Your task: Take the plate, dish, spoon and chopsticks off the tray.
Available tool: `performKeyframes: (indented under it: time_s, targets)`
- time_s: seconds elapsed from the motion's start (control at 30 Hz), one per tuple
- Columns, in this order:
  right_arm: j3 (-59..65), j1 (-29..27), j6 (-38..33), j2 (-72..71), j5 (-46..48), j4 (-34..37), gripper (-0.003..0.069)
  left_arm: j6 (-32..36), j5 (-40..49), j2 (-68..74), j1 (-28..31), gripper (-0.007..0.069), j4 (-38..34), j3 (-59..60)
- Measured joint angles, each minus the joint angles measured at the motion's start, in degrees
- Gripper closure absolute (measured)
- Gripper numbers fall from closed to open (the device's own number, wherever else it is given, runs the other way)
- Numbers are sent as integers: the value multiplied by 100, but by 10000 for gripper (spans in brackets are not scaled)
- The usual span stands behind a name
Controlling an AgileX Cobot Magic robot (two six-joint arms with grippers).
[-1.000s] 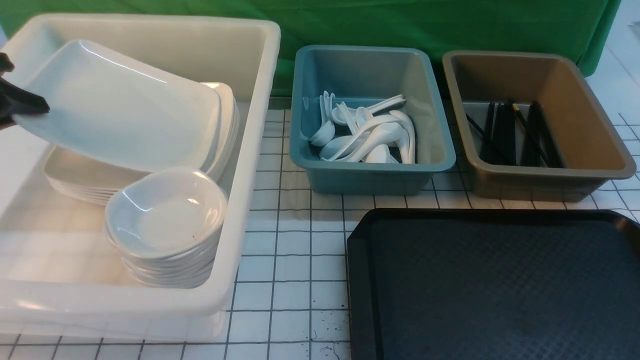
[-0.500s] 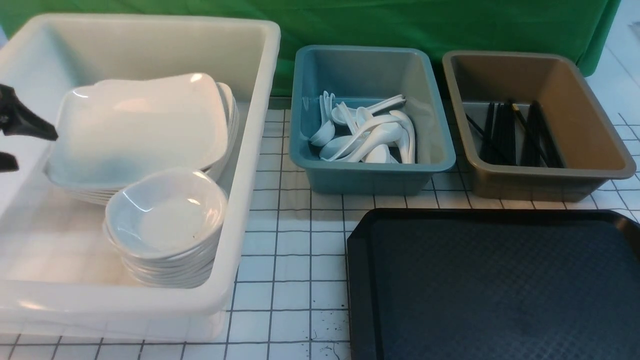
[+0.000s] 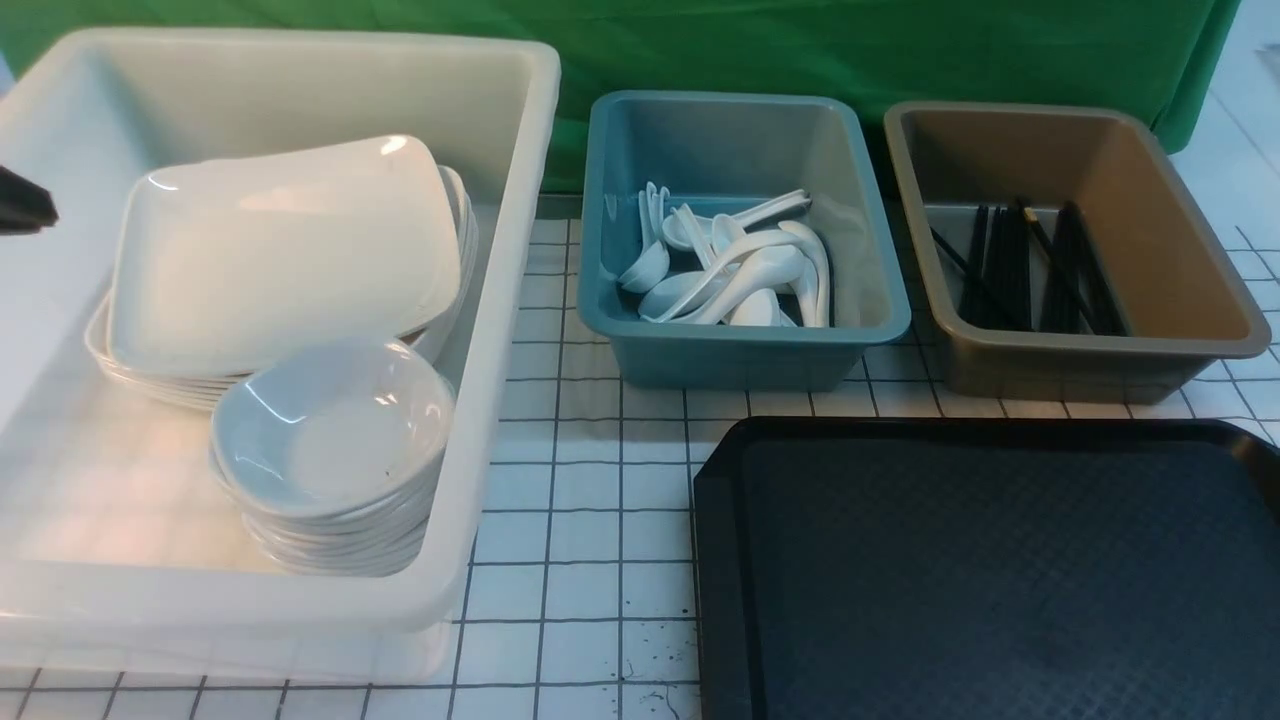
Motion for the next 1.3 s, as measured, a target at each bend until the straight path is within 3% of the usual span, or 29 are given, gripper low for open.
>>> performKeyframes:
  time_s: [0.17,0.3,0.33,0.43,0.63,0.87,1.1,1.2,1.3]
  targets:
    - [-92,0,0,0,0,0,596,-58,-36,214,-637,631,551,0]
    - [-98,0,0,0,0,0,589,-358,-752,623,-1326,635,1593,0]
    - [-98,0,0,0,0,0,589,-708,-993,798,-1515,635,2165,0]
    - [-98,0,0,0,0,0,587,-1155,-1229,1115,-1697,635,2903,-1]
    - [-98,0,0,0,0,0,587,-1457,-1822,1327,-1759,635,3479,-67]
    - [-98,0,0,0,5,0,579,-2742,-2236,1229,-1780,629,5437,-87]
    - [-106,0,18,-5,29,-6,573,-2936,-2050,633,-1769,628,5496,-99]
    - [-177,0,59,-39,31,-6,572,-2672,-1911,57,-1806,628,4997,-105]
    - [-270,0,188,-397,31,-12,572,-1837,-648,-799,-1802,627,3817,-110]
